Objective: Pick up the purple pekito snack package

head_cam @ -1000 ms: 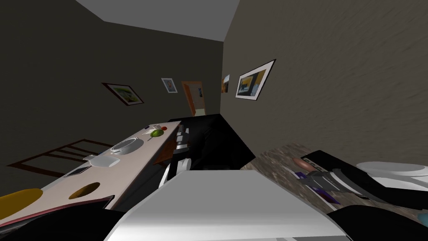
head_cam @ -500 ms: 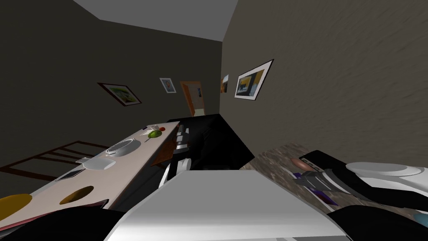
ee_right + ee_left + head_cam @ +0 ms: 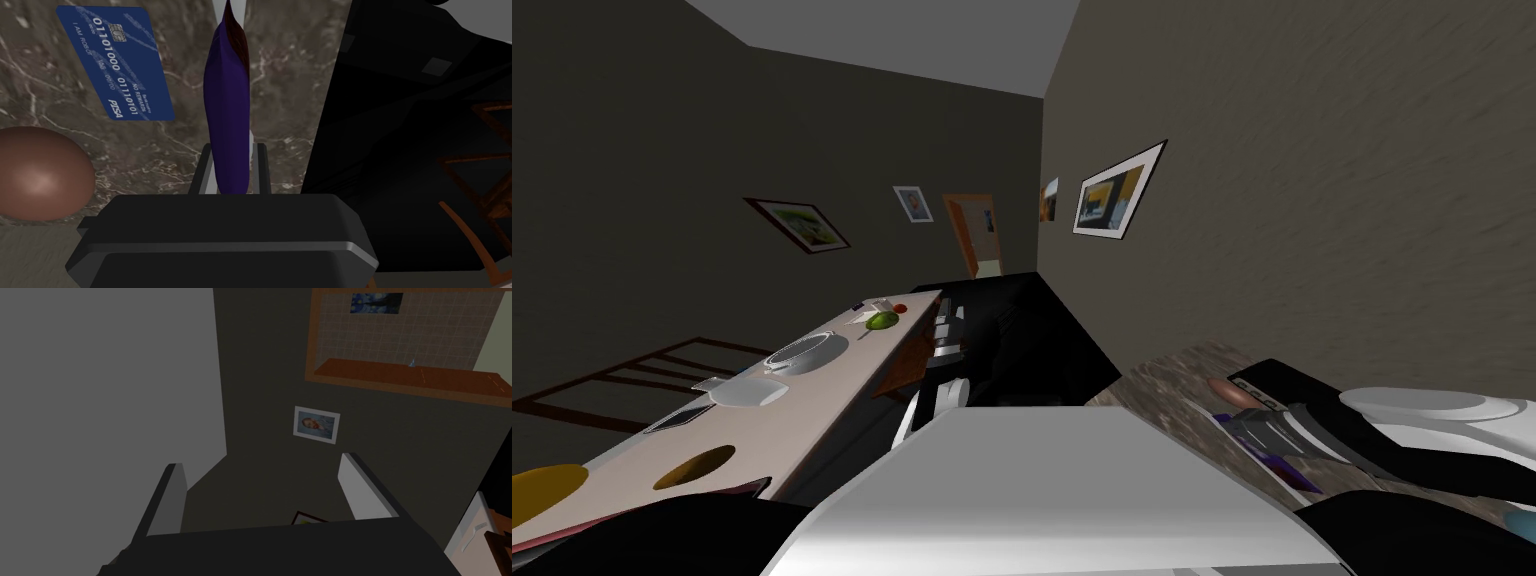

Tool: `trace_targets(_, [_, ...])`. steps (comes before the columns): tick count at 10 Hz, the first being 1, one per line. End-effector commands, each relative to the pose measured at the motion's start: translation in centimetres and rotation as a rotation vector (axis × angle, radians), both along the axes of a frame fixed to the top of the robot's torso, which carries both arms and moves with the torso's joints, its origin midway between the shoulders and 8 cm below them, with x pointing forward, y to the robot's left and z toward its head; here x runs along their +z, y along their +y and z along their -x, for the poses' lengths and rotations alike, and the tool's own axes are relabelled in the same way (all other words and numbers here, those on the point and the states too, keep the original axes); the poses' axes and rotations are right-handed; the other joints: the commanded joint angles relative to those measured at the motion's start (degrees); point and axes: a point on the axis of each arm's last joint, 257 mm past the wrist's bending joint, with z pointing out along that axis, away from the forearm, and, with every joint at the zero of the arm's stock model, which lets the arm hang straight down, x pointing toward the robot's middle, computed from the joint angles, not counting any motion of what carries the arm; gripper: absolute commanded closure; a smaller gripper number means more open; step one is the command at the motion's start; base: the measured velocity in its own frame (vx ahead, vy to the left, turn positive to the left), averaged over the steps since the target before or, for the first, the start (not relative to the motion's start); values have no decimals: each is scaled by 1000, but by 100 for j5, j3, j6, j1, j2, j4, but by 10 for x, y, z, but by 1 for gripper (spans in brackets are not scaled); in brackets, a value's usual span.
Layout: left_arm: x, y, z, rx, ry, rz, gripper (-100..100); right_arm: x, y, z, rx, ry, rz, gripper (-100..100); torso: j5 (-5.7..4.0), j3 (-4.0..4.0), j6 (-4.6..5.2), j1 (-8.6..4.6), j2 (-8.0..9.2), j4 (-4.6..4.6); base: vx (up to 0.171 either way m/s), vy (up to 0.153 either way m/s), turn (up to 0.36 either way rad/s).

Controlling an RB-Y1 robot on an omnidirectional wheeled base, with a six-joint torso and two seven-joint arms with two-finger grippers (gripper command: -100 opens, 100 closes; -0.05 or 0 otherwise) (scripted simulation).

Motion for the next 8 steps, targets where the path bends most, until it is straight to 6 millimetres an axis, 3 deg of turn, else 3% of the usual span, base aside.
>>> trace_targets(1, [0,0,0,0,0,0,0,0,0,0,0,0,0,100,0,0,0,0,0,0,0,0,0])
trace_targets(2, [0,0,0,0,0,0,0,0,0,0,0,0,0,0,0,0,0,0,0,0,0,0,0])
trace_targets(3, [0,0,0,0,0,0,0,3,-5,1,-2,1,-2,100,0,0,0,0,0,0,-15,27,24])
trace_targets(8, [0,0,0,0,0,0,0,16,-27,3,-12,-2,-2,100,8,6,1,20,9,3,-19,45,21])
